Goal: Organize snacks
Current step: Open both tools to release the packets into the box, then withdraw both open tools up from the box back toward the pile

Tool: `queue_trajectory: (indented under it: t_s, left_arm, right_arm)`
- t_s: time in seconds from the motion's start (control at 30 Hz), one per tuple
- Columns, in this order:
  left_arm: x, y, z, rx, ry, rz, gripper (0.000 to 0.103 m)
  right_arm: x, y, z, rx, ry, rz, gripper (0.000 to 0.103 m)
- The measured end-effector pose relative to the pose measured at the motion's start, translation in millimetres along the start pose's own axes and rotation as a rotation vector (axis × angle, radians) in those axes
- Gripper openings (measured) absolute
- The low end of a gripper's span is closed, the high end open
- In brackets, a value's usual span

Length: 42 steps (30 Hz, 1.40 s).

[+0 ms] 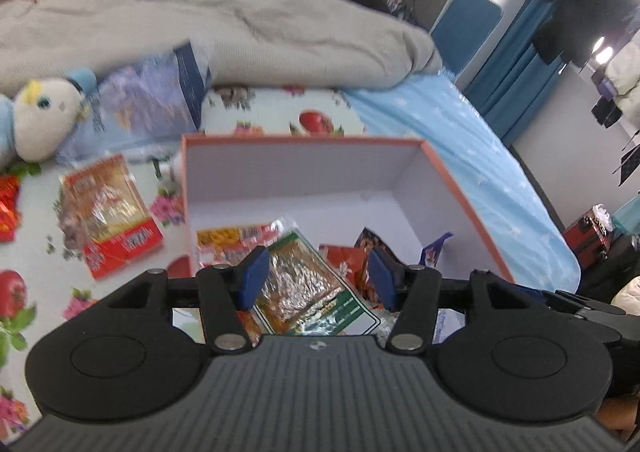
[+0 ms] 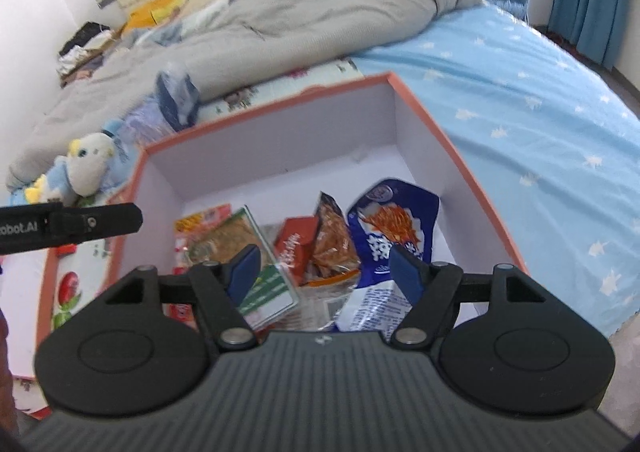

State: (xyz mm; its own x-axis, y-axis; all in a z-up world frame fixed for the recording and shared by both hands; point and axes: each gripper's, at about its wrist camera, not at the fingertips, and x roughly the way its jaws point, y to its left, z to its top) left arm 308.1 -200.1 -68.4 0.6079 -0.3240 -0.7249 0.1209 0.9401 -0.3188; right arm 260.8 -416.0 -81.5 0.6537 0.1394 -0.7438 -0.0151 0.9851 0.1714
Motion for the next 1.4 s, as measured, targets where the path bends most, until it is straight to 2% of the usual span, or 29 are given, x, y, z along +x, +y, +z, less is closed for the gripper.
queue_trajectory:
  t_s: [0.2,0.3,0.67,1.03,1.4]
  left_arm:
    - [-54.4,2.2,-1.3,0.046,-0.088,-0.012,0.063]
    - [-77.1,9.2,-6.9,0.038,-0.118,-0.01,0.064]
    - [-157.5,26.2,-40.9,0.043,-0.221,0.0,0.064]
    - [-198.8,61.1,-86.9,-0.004,-0.253,0.029,0.067]
    - [-219.8,91.5,-124.8,-0.01,-0.262,0.131,0.068]
  right_arm:
    - [-39.5,20.9,-0.7,-0.003,-0.084,0.02,0.073]
    - [-54.8,32.8,-4.9,-0.007,-0.114,0.039,0.073]
    - [-97.4,74.8,-35.3,-0.05,-0.174,0.072,0.073]
    - [-110.8,116.7,-70.4,-0.101,-0.191,0.124,0.073]
    - [-107.7,152.9,-101.7,-0.128,-0.184,0.208,0.073]
